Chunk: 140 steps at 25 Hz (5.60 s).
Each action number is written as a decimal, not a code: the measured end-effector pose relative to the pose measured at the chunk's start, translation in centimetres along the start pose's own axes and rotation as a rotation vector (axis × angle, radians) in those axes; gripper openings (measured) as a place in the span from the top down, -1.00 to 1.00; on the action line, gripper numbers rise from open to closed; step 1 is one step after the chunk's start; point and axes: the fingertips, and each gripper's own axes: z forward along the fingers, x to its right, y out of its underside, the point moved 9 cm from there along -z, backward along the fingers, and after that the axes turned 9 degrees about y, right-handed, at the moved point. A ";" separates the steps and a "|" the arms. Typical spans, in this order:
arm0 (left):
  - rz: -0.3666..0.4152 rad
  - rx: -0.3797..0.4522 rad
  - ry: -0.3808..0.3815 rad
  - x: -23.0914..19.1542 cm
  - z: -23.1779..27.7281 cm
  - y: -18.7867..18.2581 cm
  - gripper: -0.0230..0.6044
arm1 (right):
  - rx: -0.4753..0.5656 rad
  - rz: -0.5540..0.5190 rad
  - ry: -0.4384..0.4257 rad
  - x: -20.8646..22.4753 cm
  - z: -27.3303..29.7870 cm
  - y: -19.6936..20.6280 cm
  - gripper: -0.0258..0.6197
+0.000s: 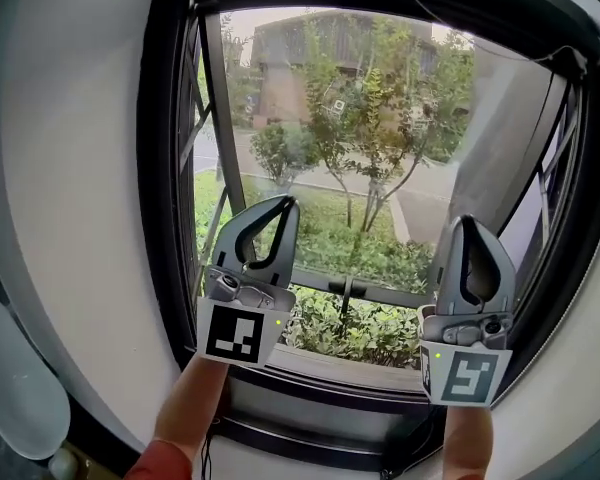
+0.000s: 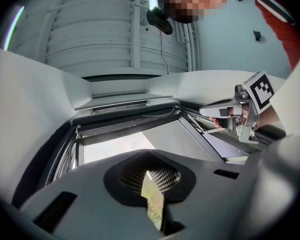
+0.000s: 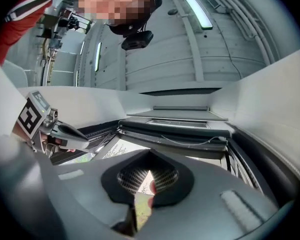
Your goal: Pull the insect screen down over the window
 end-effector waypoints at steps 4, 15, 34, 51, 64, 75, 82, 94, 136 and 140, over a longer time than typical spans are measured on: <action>0.060 0.032 -0.009 -1.7 2.5 -2.0 0.91 | 0.039 -0.090 -0.015 1.0 3.5 -0.9 0.89; 0.321 0.059 -0.036 -5.8 8.6 -6.9 0.91 | 0.040 -0.330 0.013 4.1 10.7 -2.1 0.89; 0.848 -0.208 -0.037 -12.0 18.0 -11.7 0.71 | -0.092 -0.796 -0.112 9.3 21.3 -3.9 0.77; 1.100 -0.512 0.024 -16.3 21.6 -13.4 0.67 | -0.303 -0.921 -0.181 11.7 24.5 -4.1 0.77; 1.134 -0.591 0.110 -16.6 22.4 -13.8 0.67 | -0.388 -0.991 -0.254 12.0 25.8 -3.7 0.78; 1.148 -0.637 0.210 -16.8 22.8 -13.9 0.79 | -0.523 -1.095 -0.354 11.3 27.2 -4.3 0.79; 1.088 -0.675 0.235 -16.9 23.2 -14.7 0.77 | -0.489 -1.130 -0.346 11.1 27.1 -4.5 0.79; 1.091 -0.743 0.239 -16.9 23.4 -15.3 0.84 | -0.471 -1.140 -0.349 11.0 27.2 -4.6 0.81; 1.011 -0.650 0.354 -10.4 13.7 -7.1 0.86 | -0.481 -1.083 -0.513 7.6 14.5 -0.5 0.84; 1.005 -0.651 0.362 -9.9 12.6 -6.4 0.86 | -0.478 -1.086 -0.532 7.1 13.4 -0.3 0.84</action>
